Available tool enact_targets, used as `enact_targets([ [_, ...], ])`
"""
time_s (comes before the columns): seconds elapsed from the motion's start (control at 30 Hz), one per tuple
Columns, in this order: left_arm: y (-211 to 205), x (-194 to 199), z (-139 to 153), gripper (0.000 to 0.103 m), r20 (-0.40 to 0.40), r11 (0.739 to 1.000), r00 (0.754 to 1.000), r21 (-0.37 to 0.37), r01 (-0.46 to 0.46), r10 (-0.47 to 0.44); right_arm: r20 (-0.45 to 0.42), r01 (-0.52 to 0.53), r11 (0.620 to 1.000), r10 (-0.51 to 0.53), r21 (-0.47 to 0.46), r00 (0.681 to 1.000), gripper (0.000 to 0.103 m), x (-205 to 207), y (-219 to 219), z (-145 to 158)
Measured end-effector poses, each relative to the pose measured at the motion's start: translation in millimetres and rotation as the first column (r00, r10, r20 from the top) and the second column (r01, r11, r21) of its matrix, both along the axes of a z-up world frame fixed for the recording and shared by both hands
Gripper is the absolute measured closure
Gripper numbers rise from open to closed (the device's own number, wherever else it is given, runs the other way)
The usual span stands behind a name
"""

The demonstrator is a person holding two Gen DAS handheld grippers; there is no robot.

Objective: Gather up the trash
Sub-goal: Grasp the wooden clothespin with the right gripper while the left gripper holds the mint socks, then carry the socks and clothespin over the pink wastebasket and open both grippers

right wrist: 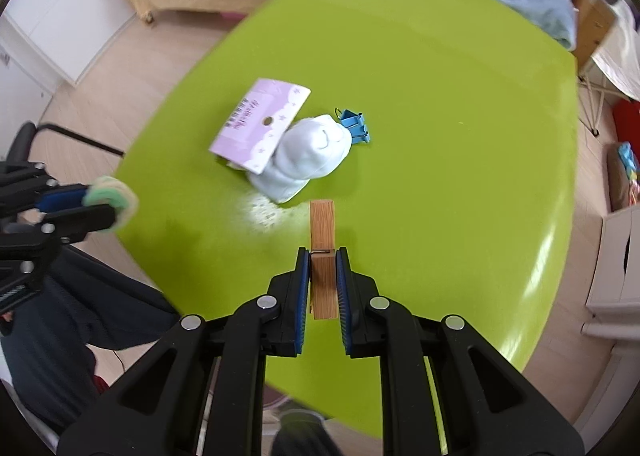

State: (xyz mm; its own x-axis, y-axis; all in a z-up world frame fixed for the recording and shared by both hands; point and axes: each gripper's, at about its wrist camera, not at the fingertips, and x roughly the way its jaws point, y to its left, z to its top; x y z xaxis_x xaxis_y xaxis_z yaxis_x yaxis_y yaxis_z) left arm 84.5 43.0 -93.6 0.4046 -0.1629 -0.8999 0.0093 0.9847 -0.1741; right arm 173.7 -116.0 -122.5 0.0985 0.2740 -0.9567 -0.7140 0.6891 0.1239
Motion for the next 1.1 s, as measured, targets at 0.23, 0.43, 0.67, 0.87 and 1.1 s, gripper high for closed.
enact_targets([
  [0.23,-17,-23,19,0.089,0.051,0.999,0.998,0.025,0.047,-0.049,0.058,0.076,0.994,-0.081,0.084,0.995,0.09,-46,-29,44],
  [0.43,-29,-45,38,0.089,0.105,0.996,0.991,0.041,0.079,-0.083,0.116,0.138,0.98,-0.155,0.142,0.981,0.09,-83,-48,73],
  [0.67,-40,-77,53,0.089,0.156,0.994,0.982,0.046,0.096,-0.102,0.146,0.171,0.964,-0.203,0.205,0.968,0.09,-134,-67,97],
  [0.87,-50,-101,61,0.089,0.182,0.991,0.975,0.054,0.12,-0.128,0.138,0.172,0.955,-0.209,0.24,0.968,0.09,-166,-75,103],
  [1.1,-58,-121,61,0.089,0.186,0.989,0.972,0.032,0.143,-0.146,0.114,0.182,0.956,-0.213,0.232,0.97,0.09,-198,-84,90],
])
